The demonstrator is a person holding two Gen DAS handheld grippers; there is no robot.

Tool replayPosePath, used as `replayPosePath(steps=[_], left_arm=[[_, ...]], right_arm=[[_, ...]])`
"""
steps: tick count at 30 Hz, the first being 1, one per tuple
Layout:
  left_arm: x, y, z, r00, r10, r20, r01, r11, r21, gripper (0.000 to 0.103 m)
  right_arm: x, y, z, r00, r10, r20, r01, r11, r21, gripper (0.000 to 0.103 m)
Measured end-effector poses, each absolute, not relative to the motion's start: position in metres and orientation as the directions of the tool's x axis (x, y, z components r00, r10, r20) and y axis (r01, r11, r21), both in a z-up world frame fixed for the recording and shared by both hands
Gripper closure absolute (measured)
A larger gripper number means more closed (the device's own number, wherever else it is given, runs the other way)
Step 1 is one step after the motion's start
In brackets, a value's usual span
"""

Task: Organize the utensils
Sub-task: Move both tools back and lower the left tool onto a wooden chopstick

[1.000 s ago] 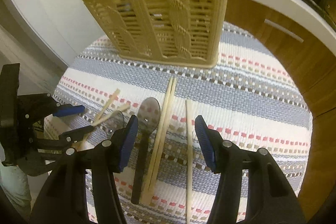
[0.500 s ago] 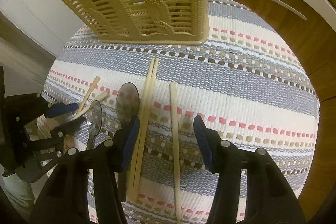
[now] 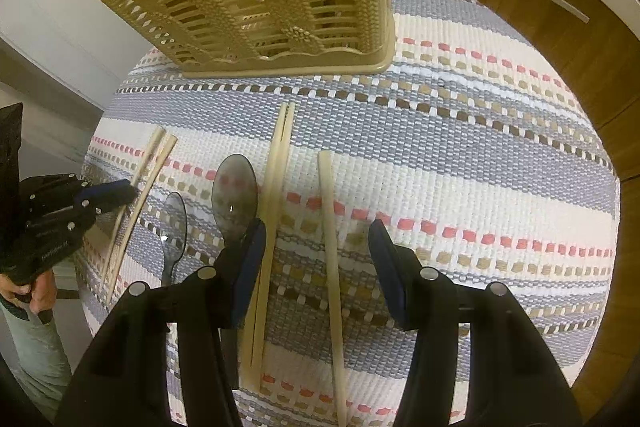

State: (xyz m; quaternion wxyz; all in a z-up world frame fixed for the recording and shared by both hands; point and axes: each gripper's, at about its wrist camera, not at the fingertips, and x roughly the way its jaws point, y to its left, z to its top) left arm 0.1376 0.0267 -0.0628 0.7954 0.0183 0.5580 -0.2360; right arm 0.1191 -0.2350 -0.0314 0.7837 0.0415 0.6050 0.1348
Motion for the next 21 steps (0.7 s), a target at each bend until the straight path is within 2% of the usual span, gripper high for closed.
replayPosePath(steps=[2, 11, 16, 21], left_arm=[[0.139, 0.031, -0.063, 0.266, -0.361, -0.894, 0.383, 0.890, -0.246, 0.098], [0.147, 0.012, -0.056, 0.324, -0.202, -0.924, 0.415, 0.908, -0.053, 0.093], [0.162, -0.011, -0.053, 0.294, -0.141, -0.945, 0.458, 0.889, 0.010, 0.092], [0.171, -0.023, -0.051, 0.272, -0.111, -0.956, 0.480, 0.876, 0.035, 0.092]], right_arm=[[0.120, -0.236, -0.032, 0.234, 0.259, -0.937, -0.161, 0.961, 0.225, 0.053], [0.131, -0.242, -0.029, 0.229, 0.237, -0.944, -0.151, 0.967, 0.206, 0.053], [0.142, -0.246, -0.030, 0.198, 0.243, -0.950, -0.159, 0.964, 0.213, 0.053], [0.147, -0.240, -0.029, 0.180, 0.196, -0.964, -0.197, 0.967, 0.160, 0.070]])
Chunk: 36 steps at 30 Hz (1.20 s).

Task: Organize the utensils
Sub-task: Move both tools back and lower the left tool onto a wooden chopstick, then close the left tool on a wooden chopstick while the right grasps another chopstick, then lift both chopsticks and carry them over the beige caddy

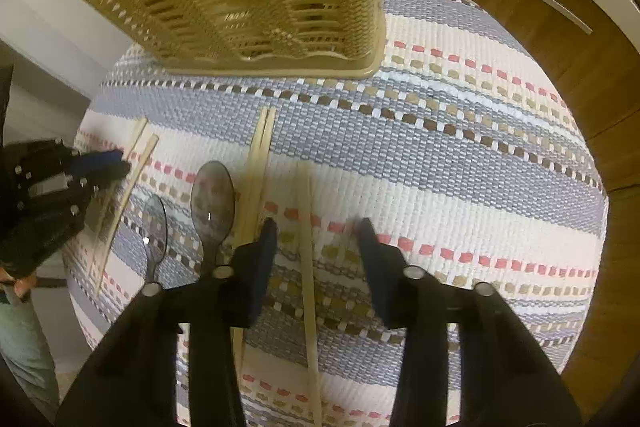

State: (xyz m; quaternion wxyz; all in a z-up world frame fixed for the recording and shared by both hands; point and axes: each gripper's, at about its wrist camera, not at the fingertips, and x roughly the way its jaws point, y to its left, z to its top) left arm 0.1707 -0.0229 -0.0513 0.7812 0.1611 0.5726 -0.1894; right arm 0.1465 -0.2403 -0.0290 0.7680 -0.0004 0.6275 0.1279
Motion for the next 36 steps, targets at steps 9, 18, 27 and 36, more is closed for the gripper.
replayPosePath(steps=[9, 18, 27, 36], left_arm=[[0.167, -0.044, -0.054, 0.285, -0.067, -0.956, 0.493, 0.866, 0.086, 0.094], [0.140, -0.056, -0.050, 0.352, -0.139, -0.926, 0.477, 0.877, 0.050, 0.099], [0.111, -0.031, -0.010, 0.466, -0.360, -0.808, 0.482, 0.869, -0.109, 0.099], [0.067, -0.017, 0.058, 0.598, -0.536, -0.596, 0.593, 0.796, -0.122, 0.099]], right_arm=[[0.133, -0.209, -0.030, 0.150, 0.068, -0.986, -0.290, 0.957, 0.022, 0.095], [0.126, -0.198, -0.021, 0.183, 0.092, -0.979, -0.321, 0.947, 0.029, 0.099], [0.088, -0.227, 0.034, 0.347, 0.235, -0.908, -0.337, 0.935, 0.114, 0.099], [0.053, -0.255, 0.091, 0.498, 0.402, -0.768, -0.365, 0.901, 0.235, 0.099]])
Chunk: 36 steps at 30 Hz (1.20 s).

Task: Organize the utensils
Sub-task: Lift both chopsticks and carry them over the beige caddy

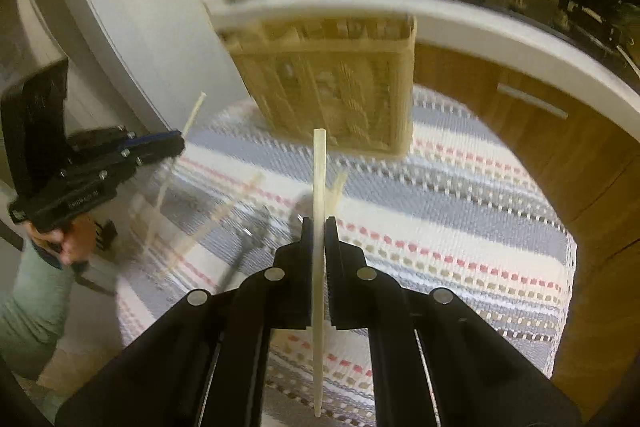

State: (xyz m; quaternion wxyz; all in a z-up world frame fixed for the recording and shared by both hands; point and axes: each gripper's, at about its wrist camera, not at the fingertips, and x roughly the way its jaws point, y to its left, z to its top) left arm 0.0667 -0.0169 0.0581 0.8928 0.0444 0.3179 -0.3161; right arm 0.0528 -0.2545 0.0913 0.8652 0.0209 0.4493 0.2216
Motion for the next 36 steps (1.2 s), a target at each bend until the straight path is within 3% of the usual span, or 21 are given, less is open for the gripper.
replayPosePath(steps=[8, 15, 26, 30, 36], left_arm=[[0.065, -0.021, 0.126, 0.706, -0.584, -0.401, 0.587, 0.799, -0.132, 0.099], [0.104, -0.023, 0.175, 0.805, -0.542, -0.241, 0.509, 0.840, -0.187, 0.099], [0.175, -0.007, 0.189, 0.851, -0.504, -0.146, 0.436, 0.834, -0.339, 0.099], [0.198, 0.004, 0.180, 0.871, -0.478, -0.115, 0.402, 0.826, -0.395, 0.099], [0.215, 0.001, 0.151, 0.909, -0.400, -0.114, 0.335, 0.867, -0.369, 0.099]], right_arm=[[0.055, -0.254, 0.156, 0.663, 0.461, -0.591, -0.395, 0.885, 0.247, 0.099], [0.092, -0.250, 0.196, 0.773, 0.439, -0.459, -0.366, 0.898, 0.244, 0.099], [0.157, -0.260, 0.228, 0.883, 0.391, -0.261, -0.315, 0.904, 0.290, 0.099], [0.179, -0.263, 0.222, 0.917, 0.324, -0.234, -0.259, 0.928, 0.269, 0.099], [0.199, -0.259, 0.187, 0.945, 0.219, -0.242, -0.177, 0.967, 0.184, 0.099]])
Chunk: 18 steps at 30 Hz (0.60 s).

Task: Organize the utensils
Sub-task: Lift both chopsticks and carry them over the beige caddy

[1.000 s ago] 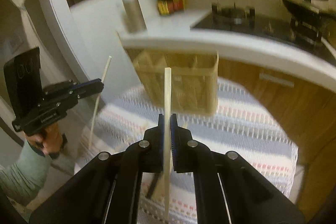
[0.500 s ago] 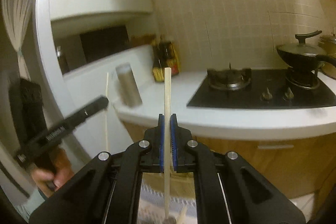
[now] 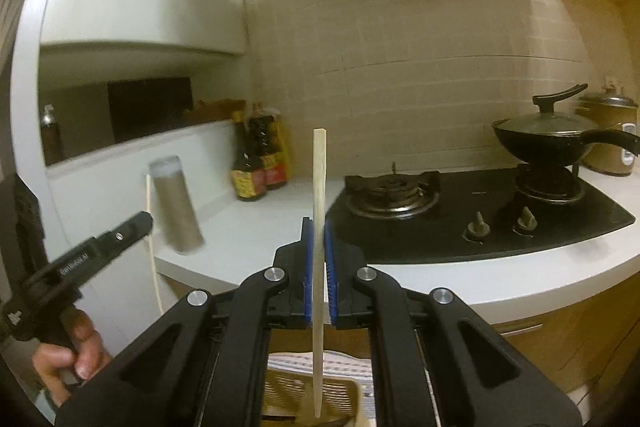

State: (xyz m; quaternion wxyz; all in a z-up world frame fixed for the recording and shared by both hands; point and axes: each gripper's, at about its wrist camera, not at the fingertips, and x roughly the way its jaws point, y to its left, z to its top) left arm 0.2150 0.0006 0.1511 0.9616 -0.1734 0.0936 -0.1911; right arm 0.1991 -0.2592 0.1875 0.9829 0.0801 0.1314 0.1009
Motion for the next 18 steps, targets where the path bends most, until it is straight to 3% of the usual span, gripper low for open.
replayPosePath(steps=[7, 18], left_arm=[[0.221, -0.002, 0.129, 0.936, -0.335, -0.108, 0.290, 0.907, -0.306, 0.099], [0.214, -0.008, 0.106, 0.933, -0.339, -0.121, 0.301, 0.919, -0.254, 0.099]], right_arm=[[0.208, -0.261, 0.158, 0.952, 0.181, -0.247, -0.143, 0.976, 0.165, 0.099], [0.198, -0.258, 0.134, 0.949, 0.199, -0.245, -0.166, 0.974, 0.152, 0.099]])
